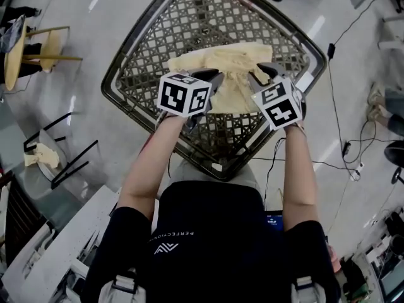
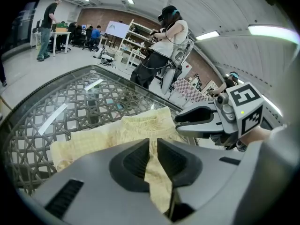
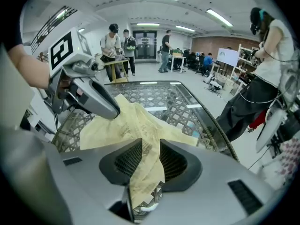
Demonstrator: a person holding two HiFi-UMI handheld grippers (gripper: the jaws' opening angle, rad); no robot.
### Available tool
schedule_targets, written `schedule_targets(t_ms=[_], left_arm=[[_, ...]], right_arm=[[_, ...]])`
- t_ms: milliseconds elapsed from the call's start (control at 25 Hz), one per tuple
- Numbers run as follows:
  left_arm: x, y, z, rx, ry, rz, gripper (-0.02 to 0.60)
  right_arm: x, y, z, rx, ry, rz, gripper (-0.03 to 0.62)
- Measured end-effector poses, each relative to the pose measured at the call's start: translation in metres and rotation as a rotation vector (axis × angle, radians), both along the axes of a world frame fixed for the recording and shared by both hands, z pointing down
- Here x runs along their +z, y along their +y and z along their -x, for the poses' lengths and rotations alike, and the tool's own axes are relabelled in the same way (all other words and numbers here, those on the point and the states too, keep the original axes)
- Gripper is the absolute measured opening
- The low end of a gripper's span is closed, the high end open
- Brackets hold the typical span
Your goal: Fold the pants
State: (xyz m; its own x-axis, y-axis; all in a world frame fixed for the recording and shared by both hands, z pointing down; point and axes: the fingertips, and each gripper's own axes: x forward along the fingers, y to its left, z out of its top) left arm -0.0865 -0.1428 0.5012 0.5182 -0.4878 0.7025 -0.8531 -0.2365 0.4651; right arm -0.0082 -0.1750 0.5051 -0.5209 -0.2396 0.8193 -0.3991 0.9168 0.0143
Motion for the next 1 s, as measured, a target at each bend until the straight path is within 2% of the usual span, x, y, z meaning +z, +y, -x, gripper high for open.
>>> schedule_targets(t_ms=[160,360,720,1000], left_arm=[[-0.011,-0.005,0.007,-0.043,-0.012,-0.057,0.031],[-0.022,-0.002,0.006,-0.031,-0.024,-0.097,0.021],[-0.018,0.021,0.011,-0.067,-0.061,-0.091,0.017],[-0.019,0.044,0.002,-0.05,-0.089,-0.1,0.017]], right_arm=[[-0.008,0.003,-0.002,0.04,-0.041,0.016,0.105],[-0.016,0.004,-0.009,0.115,-0.064,0.007,0.066],[-0.019,0.026,-0.013,0.206,-0.078,0.002,0.055],[-0.025,0.054,-0.013,0.325,-0.177,0.033,0.048]])
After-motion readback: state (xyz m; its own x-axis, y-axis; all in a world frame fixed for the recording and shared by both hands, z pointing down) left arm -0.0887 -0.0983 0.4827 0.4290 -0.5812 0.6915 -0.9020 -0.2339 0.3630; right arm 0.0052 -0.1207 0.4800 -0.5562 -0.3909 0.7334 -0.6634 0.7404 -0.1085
